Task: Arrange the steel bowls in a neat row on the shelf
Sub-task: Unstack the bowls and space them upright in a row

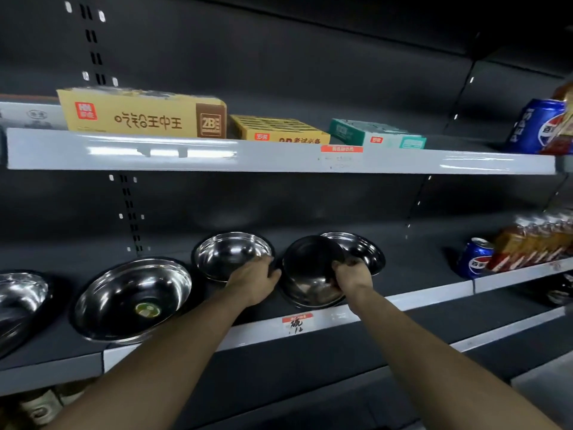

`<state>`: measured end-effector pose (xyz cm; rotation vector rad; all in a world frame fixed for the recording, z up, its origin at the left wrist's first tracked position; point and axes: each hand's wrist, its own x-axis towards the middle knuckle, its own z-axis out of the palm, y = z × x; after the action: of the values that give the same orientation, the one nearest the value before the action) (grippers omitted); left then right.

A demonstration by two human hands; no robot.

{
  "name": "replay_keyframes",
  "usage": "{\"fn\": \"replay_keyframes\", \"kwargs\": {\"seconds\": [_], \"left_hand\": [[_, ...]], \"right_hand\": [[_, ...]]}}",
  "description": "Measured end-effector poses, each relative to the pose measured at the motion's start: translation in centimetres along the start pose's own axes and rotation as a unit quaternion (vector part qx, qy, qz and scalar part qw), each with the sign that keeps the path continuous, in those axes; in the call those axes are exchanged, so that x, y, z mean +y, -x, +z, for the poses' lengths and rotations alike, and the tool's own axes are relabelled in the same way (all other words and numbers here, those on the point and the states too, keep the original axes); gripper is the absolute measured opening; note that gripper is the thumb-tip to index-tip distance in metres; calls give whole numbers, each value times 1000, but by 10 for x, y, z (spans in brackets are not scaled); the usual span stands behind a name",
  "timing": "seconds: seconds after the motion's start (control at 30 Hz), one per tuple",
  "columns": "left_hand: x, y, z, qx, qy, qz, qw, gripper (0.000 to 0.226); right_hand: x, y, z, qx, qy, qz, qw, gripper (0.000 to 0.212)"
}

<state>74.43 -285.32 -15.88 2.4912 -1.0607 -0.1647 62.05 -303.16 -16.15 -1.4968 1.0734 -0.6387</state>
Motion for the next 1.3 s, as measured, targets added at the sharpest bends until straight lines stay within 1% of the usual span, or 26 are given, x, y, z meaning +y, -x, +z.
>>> {"fn": "replay_keyframes", "kwargs": {"seconds": [0.07, 0.2, 0.27, 0.33, 0.4, 0.47, 0.5, 0.6, 0.7, 0.8, 0.93, 1.03, 1.1, 1.17, 1.23, 1.3], "left_hand": [[11, -5, 11, -6, -8, -5, 1000, 54], [27, -14, 25, 63, -91, 1, 994, 51], [34, -16, 27, 89, -92, -2, 992, 48], [42, -17, 29, 98, -79, -12, 992, 43], [49, -18, 34, 79, -60, -66, 993, 44], [53, -19, 40, 34, -26, -143, 989, 56], [53, -20, 43, 10, 12, -173, 985, 62], [56, -26, 51, -35, 146, -210, 966, 71], [66, -31, 57, -19, 225, -227, 947, 72], [77, -31, 60, 12, 269, -249, 930, 72], [87, -29, 58, 46, 338, -236, 910, 64], [98, -27, 50, 75, 368, -219, 901, 61], [103, -25, 43, 89, 410, -183, 889, 69], [105, -21, 35, 97, 446, -146, 878, 83], [103, -18, 27, 108, 458, -126, 873, 91], [97, -17, 18, 136, 475, -126, 860, 98]], "right_hand": [[1, -10, -8, 2, 14, -7, 1000, 42], [6, -32, -18, -31, 28, -13, 999, 38], [7, -42, -20, -41, 45, -27, 998, 39], [7, -53, -21, -45, 56, -33, 997, 43], [8, -61, -22, -57, 67, -39, 995, 46], [10, -66, -22, -68, 74, -48, 994, 48], [12, -68, -22, -73, 76, -54, 993, 48], [16, -73, -23, -94, 90, -67, 989, 51], [16, -77, -27, -111, 111, -79, 984, 52], [12, -79, -36, -108, 133, -108, 979, 50], [11, -70, -47, -79, 117, -161, 977, 52], [7, -56, -52, -53, 91, -196, 975, 54], [2, -47, -53, -24, 81, -219, 972, 55], [-4, -40, -52, 3, 75, -234, 969, 54], [-9, -32, -51, 23, 59, -248, 967, 50], [-14, -24, -49, 29, 37, -261, 964, 45]]}}
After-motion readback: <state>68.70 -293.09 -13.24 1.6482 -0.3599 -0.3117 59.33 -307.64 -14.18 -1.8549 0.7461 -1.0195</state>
